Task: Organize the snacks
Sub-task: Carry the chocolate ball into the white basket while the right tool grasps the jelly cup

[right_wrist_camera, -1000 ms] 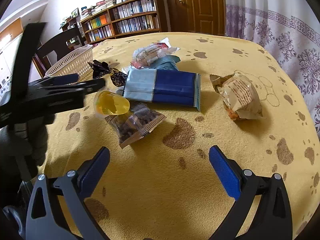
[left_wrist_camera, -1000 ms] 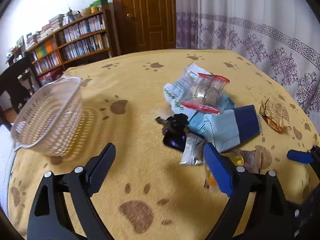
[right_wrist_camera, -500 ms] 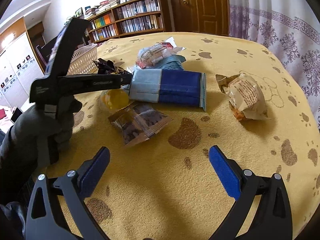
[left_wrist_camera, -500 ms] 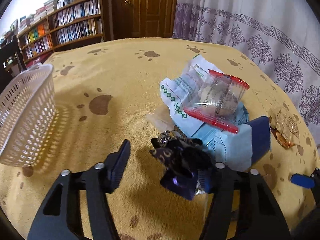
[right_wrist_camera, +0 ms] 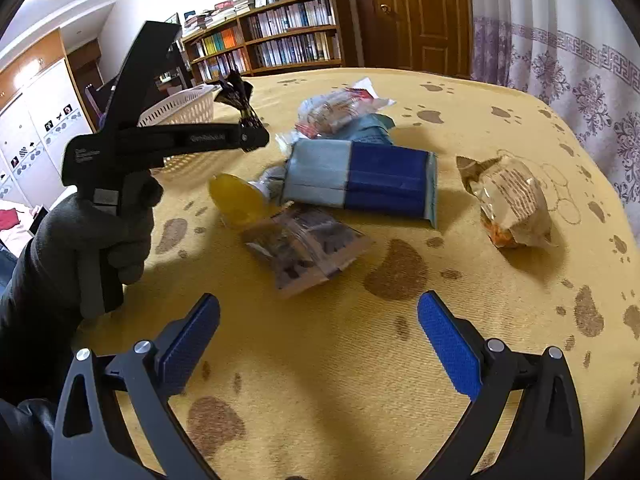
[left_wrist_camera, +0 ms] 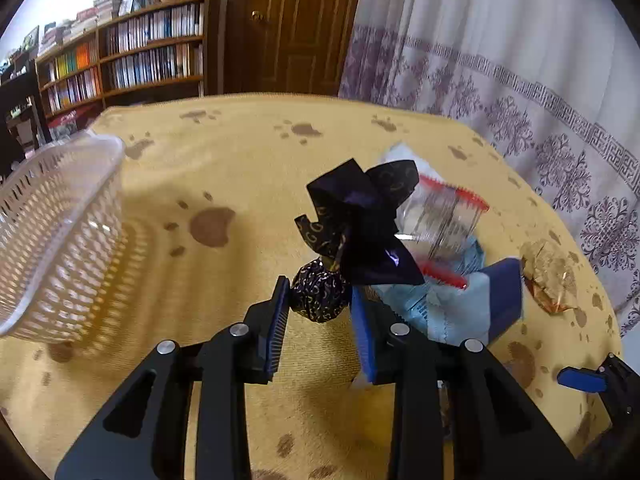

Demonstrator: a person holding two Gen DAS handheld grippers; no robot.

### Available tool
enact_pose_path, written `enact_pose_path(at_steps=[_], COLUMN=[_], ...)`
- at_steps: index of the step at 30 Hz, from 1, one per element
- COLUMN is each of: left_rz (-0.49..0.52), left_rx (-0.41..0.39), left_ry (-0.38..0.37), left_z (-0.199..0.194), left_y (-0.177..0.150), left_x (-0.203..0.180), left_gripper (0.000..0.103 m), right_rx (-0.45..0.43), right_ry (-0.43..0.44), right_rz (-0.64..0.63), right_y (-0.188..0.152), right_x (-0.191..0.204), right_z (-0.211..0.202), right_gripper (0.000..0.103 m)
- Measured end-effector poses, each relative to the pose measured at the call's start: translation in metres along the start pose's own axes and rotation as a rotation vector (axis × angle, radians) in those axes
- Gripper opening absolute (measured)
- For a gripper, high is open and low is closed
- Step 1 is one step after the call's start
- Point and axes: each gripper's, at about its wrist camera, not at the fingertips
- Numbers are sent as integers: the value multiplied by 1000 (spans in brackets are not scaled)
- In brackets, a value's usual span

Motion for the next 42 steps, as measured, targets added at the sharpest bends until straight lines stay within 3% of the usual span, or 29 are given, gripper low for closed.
enact_pose_path(at_steps=[8,13,20,27,37,39,42], left_rz=[-16,-24,-54,-100,-157,-169,-189], left_rx=[-48,-67,-90,-96,-127,-135,-140], left_ry=[26,33,42,59,133,145,159], left_z=[-30,-44,-57,-61,-67,-69,-70], left_y=[6,7,9,7,13,15,18], left_x=[20,32,55,83,111,115,122], left_gripper=[31,31,31,31,31,31,31], right_rx=[-33,-30,11,57,18,4,-23], right_ry=[41,70,73,-34,-40,-26,-25], right_rz=[-26,-29,-68,-46,-23,-19,-26], right_y=[12,31,58,64,69,72,77], right_x=[24,39,62,58,60,61,65], right_z=[4,22,59,90,80,75,68], right_gripper=[97,77,59,36,34,26,26])
Point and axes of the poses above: each gripper's, at about its wrist camera, not at the fingertips, and z roughly the way its jaws point, x to its left, y to its top, and after that the axes turned 13 degrees about y, right-handed
